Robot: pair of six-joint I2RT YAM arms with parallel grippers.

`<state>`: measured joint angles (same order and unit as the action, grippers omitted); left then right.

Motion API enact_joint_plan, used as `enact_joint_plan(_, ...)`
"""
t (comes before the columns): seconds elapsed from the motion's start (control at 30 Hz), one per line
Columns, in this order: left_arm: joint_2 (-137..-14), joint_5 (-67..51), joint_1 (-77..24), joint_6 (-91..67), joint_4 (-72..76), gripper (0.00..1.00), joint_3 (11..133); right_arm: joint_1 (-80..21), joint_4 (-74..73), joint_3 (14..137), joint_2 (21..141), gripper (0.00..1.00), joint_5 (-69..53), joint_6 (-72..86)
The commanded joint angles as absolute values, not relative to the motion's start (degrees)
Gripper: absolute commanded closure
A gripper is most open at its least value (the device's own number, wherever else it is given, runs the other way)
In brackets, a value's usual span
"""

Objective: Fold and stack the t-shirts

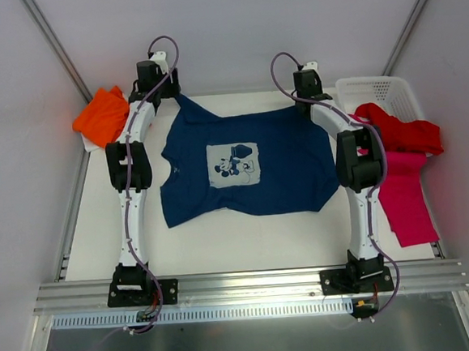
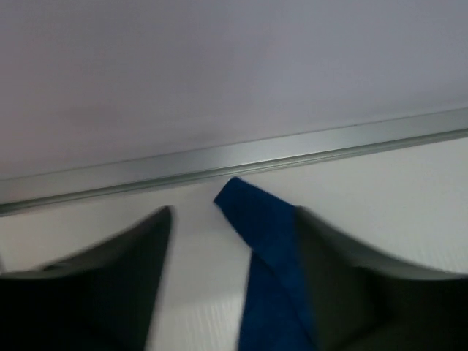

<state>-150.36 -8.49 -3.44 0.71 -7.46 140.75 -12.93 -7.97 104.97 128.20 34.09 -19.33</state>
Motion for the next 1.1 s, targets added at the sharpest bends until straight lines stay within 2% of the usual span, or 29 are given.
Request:
enact_joint_plan(0.0, -151.17, -5.20, -2.55, 0.97, -1.34, 0.01, 140.20, -12.57, -9.31, 111.17, 130.69, 0.50, 39.37, -18.11)
enact_joint_plan(0.03, -151.08, -2.58, -2.64, 0.88, -0.36, 0.01, 139.32, -12.57, -10.01, 112.66, 131.74, 0.15, 40.42, -16.89)
enact_joint_plan(0.07, -150.56, -1.42, -2.64, 0.44, 1.21, 0.01, 137.91, -12.57, -10.19, 113.02, 132.01, 0.01, 42.26, -16.61)
enact_joint_plan(0.27, -143.64, 2.02, -2.81, -2.63, 5.80, 0.01, 135.62, -13.09, -10.72, 113.21, 128.16, 0.01, 49.64, -15.91)
enact_joint_plan(0.4, -134.41, 4.65, -4.39, -5.09, 5.98, 0.01, 129.04, -15.81, -11.25, 109.26, 119.20, 0.00, 46.86, -14.51)
enact_joint_plan(0.43, -131.86, 5.70, -4.74, -5.71, 5.89, 0.01, 126.85, -16.52, -12.47, 108.47, 117.27, 0.01, 43.45, -13.72)
enact_joint_plan(0.47, -126.70, 6.76, -5.27, -7.11, 5.80, 0.01, 121.26, -17.22, -13.26, 108.02, 115.51, 0.00, 33.06, -12.67)
enact_joint_plan(0.57, -116.07, 9.40, -7.11, -10.27, 5.45, 0.01, 109.92, -19.33, -23.09, 115.63, 115.48, 0.01, 11.52, -5.64)
enact_joint_plan(0.63, -110.60, 9.40, -8.78, -10.98, 4.58, 0.01, 102.35, -21.87, -29.23, 124.95, 120.13, 0.01, 4.96, -1.59)
enact_joint_plan(0.8, -94.59, 3.00, -10.89, -10.81, -7.44, 0.01, 92.66, -26.88, -28.22, 131.92, 128.22, 0.01, -14.31, 5.26)
enact_joint_plan(0.9, -86.50, 2.28, -13.00, -10.46, -12.03, 0.01, 84.22, -28.47, -21.55, 130.17, 131.92, 0.01, -23.27, 11.85)
enact_joint_plan(1.0, -81.04, -1.05, -15.02, -10.90, -13.09, 0.01, 76.13, -29.53, -9.70, 121.93, 132.72, 0.07, -29.08, 20.20)
enact_joint_plan(1.07, -79.89, 7.14, -18.87, -10.46, -13.27, 0.01, 72.34, -30.14, -2.65, 114.05, 130.88, 0.12, -29.18, 22.58)
